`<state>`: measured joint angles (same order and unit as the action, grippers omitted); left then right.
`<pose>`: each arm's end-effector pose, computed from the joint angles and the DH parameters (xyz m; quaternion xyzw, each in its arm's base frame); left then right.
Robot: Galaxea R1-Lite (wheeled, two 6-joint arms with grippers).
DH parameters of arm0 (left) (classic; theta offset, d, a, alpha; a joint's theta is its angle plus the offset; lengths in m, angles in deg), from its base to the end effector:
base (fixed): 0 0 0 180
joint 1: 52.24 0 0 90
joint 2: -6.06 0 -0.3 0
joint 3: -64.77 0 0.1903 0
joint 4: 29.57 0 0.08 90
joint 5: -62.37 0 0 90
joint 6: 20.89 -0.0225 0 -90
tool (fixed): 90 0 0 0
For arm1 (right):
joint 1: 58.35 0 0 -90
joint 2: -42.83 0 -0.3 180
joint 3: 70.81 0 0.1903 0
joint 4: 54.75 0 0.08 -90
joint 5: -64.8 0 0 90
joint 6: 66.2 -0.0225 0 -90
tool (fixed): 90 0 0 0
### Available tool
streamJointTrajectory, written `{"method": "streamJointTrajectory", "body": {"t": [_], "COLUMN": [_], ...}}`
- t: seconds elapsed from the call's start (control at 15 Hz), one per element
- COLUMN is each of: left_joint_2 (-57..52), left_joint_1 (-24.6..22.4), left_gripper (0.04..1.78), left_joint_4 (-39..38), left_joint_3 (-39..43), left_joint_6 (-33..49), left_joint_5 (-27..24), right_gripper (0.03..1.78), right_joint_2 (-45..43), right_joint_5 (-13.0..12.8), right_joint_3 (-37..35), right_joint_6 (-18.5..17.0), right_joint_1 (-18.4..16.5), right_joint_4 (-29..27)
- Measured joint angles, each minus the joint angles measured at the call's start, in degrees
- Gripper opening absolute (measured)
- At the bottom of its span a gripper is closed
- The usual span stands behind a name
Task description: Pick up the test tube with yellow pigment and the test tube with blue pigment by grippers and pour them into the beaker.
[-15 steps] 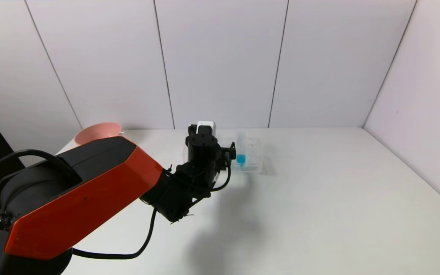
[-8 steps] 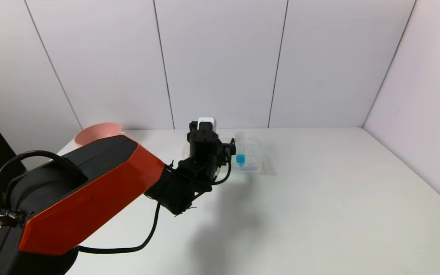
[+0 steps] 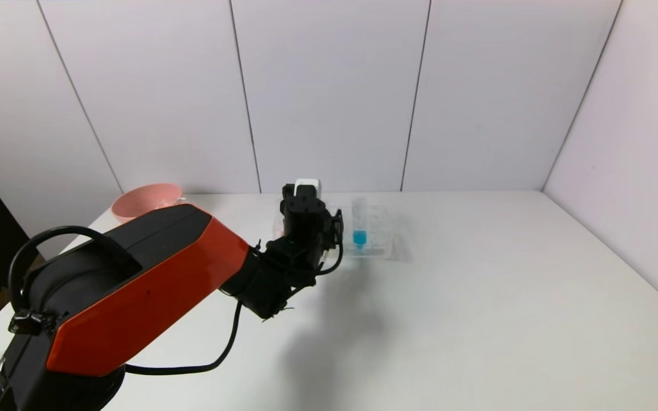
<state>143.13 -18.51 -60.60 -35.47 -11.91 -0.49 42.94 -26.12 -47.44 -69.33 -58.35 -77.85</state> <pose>0.3978 -0.2533 0.0801 -0.0525 0.0480 -0.0538 0.9960 -0.0227 -0.0004 0.0760 0.0273 -0.0016 -0.0080 0.9996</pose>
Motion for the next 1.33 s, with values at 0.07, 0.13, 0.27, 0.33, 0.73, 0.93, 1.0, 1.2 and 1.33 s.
{"method": "streamJointTrajectory", "body": {"t": [0.07, 0.13, 0.27, 0.33, 0.73, 0.93, 1.0, 1.2, 1.33], "left_joint_2": [0.02, 0.06, 0.04, 0.04, -0.69, -2.26, -2.95, -5.53, -7.22], "left_joint_1": [-0.06, -0.06, 0.20, 0.26, 0.48, 0.57, 0.57, 0.89, 1.11], "left_gripper": [1.13, 0.97, 0.66, 0.54, 0.50, 0.50, 0.50, 0.50, 0.50], "left_joint_4": [0.09, 0.02, -0.06, -0.09, 0.17, 2.51, 3.34, 5.96, 7.80], "left_joint_3": [0.00, 0.00, 0.00, 0.02, 0.48, 0.59, 0.50, 0.15, -0.09], "left_joint_6": [0.00, 0.05, 0.07, 0.05, -0.06, -0.15, -0.15, -0.15, -0.41], "left_joint_5": [0.07, -0.15, -0.41, -0.52, -0.13, -0.13, -0.13, 0.09, 0.11], "right_gripper": [1.71, 1.71, 1.71, 1.71, 1.71, 1.71, 1.71, 1.71, 1.71], "right_joint_2": [0.00, 0.00, 0.00, 0.00, 0.00, 0.00, 0.00, 0.00, 0.00], "right_joint_5": [0.00, 0.05, 0.02, 0.05, 0.02, 0.00, 0.00, 0.02, 0.02], "right_joint_3": [0.00, 0.00, 0.00, 0.00, 0.00, 0.00, 0.00, 0.00, 0.00], "right_joint_6": [-0.02, -0.02, -0.02, -0.02, -0.02, -0.02, -0.02, -0.02, -0.02], "right_joint_1": [0.00, 0.00, 0.00, 0.00, 0.00, 0.00, 0.00, 0.00, 0.00], "right_joint_4": [0.00, 0.00, 0.02, 0.02, 0.02, 0.00, 0.02, 0.02, 0.02]}}
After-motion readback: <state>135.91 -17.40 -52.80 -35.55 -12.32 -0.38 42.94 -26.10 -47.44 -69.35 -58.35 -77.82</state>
